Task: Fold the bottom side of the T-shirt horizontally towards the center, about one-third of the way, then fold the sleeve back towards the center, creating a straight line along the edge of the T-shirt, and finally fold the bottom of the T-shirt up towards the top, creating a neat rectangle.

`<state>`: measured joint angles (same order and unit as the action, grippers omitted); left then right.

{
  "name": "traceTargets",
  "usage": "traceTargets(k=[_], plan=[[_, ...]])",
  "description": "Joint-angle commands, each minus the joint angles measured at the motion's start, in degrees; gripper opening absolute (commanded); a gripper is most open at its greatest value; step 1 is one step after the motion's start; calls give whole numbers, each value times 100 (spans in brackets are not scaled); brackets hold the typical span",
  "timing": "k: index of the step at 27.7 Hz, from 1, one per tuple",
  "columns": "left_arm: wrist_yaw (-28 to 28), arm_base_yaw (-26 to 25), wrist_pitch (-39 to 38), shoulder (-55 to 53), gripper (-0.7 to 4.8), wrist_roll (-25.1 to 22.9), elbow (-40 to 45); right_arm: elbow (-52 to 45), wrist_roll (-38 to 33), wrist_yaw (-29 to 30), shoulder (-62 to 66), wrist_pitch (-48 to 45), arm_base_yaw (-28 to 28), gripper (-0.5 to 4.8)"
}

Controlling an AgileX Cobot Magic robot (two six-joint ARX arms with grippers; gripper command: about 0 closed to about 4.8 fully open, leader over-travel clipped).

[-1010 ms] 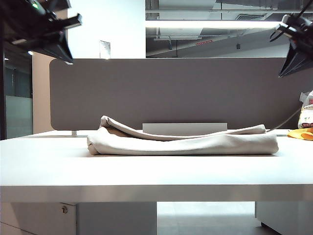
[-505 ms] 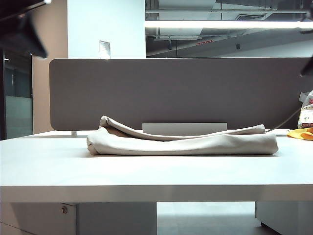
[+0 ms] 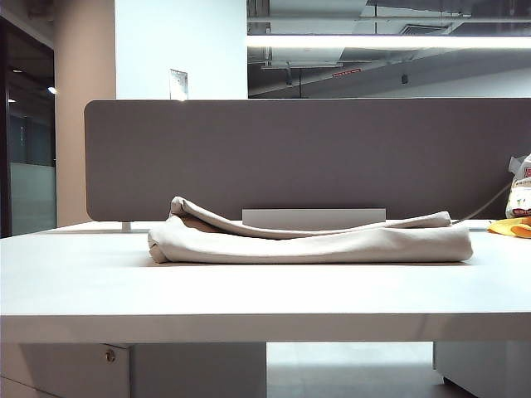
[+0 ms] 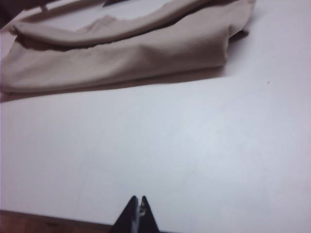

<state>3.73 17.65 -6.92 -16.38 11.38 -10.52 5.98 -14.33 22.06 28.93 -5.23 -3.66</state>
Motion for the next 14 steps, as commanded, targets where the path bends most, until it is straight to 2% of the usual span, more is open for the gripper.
traceTargets(k=[1,7,14], plan=[[-96,2,-302,605,-6,221,337,-201,-109,-101,-444,-55,11,-3],[-144,2,-1040,1460,-6,210,688,-531,-219,-247,-960,127,11,-3],[-155,2,-1150,1620,-6,-173,756,-570,153,-289,-1027,461,9,-3]])
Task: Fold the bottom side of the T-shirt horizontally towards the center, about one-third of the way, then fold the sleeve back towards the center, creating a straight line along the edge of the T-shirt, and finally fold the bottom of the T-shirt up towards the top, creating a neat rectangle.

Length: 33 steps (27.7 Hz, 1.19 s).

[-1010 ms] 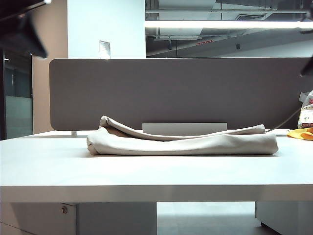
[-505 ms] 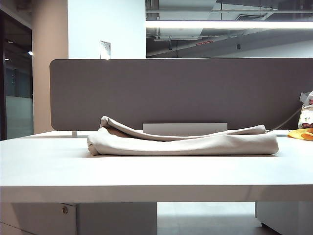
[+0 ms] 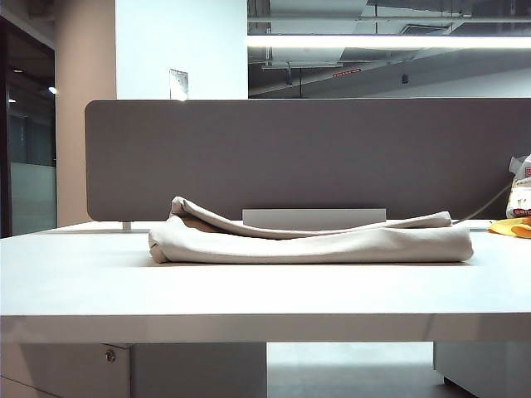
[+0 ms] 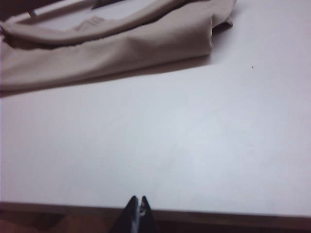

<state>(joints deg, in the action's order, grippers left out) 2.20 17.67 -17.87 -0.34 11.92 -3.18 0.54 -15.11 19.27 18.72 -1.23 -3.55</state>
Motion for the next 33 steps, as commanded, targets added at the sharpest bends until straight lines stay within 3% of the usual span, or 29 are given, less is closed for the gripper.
traceTargets(k=[1,5,12,17,29,31,33], plan=[[-2,0,-57,15,-6,-291,22,-26,258,-15,-7,109,-2,-3],[70,0,-57,17,-5,-308,22,-26,297,-4,-4,376,-4,-1],[807,0,-31,17,-4,-339,17,-24,284,-48,-9,570,-7,-1],[553,-2,-44,17,-4,-168,17,-24,179,9,-9,568,-7,-1],[553,-2,-37,17,-4,-162,17,-24,179,13,-9,570,-9,-1],[544,-2,-44,17,-4,-354,17,-24,179,13,-9,568,-9,-1],[304,-7,-48,17,-4,-922,17,-24,179,13,-9,570,-9,-1]])
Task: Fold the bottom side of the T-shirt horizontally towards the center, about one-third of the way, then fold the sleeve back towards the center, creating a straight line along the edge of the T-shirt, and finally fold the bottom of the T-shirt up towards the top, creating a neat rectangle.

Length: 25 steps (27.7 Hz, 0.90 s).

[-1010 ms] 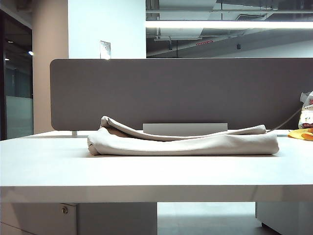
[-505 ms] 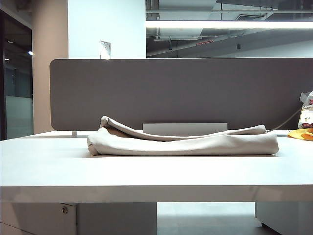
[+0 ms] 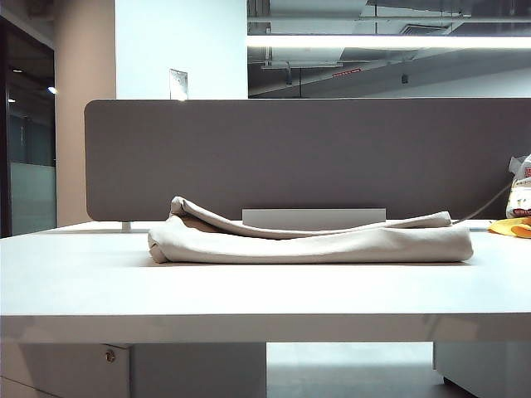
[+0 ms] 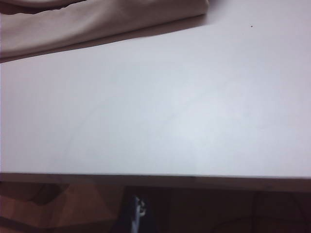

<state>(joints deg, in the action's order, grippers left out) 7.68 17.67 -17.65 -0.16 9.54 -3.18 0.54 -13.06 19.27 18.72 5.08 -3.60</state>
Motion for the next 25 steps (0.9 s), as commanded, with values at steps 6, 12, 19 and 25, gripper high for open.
traceTargets(k=[6,12,19,25], plan=[[-785,-116,129,0,-4,-1381,17,-24,-26,13,-11,-61,-2,-1],[0,-1423,472,0,-4,-1362,20,-24,-26,13,-11,-61,-4,-1],[802,-2588,514,-2,-4,-1362,85,-24,-26,13,-11,-61,-4,-1],[763,-2614,901,-2,-4,-1250,278,-24,-26,13,-13,-61,-4,-1]])
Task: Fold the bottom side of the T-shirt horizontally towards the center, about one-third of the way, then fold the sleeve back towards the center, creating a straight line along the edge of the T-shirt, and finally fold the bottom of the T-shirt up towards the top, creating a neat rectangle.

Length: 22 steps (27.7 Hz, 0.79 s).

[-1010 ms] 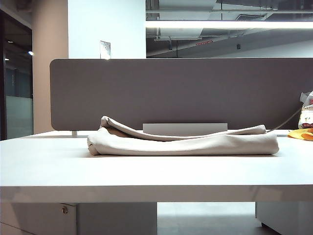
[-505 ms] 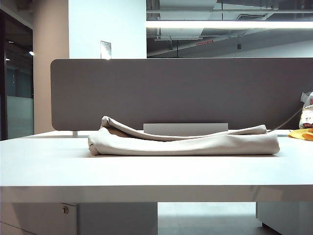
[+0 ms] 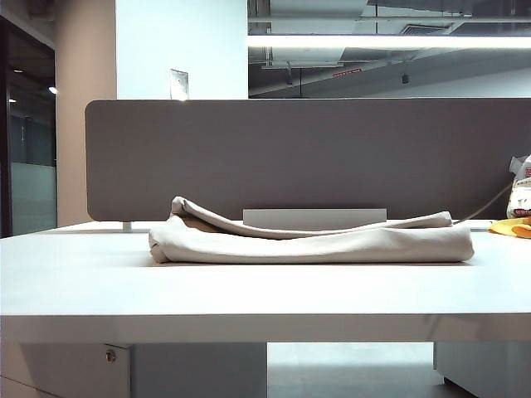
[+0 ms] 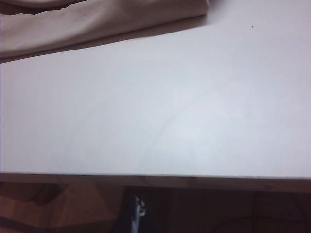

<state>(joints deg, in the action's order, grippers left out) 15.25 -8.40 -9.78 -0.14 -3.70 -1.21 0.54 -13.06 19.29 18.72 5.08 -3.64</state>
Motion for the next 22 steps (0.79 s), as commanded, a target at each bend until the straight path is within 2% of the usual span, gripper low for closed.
traceTargets(k=[1,3,9,11,15,22], plan=[[-118,-7,127,-4,-4,87,81,-24,-26,9,-13,-61,0,-1],[-299,-4,208,-4,-4,219,81,-24,-26,11,-13,-61,0,-1],[-1143,76,533,-4,-4,1008,81,-24,-26,11,-13,-61,0,-1],[-1370,243,568,-4,-4,918,81,-24,-26,11,-13,-61,0,-1],[-1464,640,409,-4,-4,363,81,-24,-26,11,-13,-61,0,-1],[-1462,782,343,-7,-4,264,81,-24,-26,11,-13,-61,0,-1]])
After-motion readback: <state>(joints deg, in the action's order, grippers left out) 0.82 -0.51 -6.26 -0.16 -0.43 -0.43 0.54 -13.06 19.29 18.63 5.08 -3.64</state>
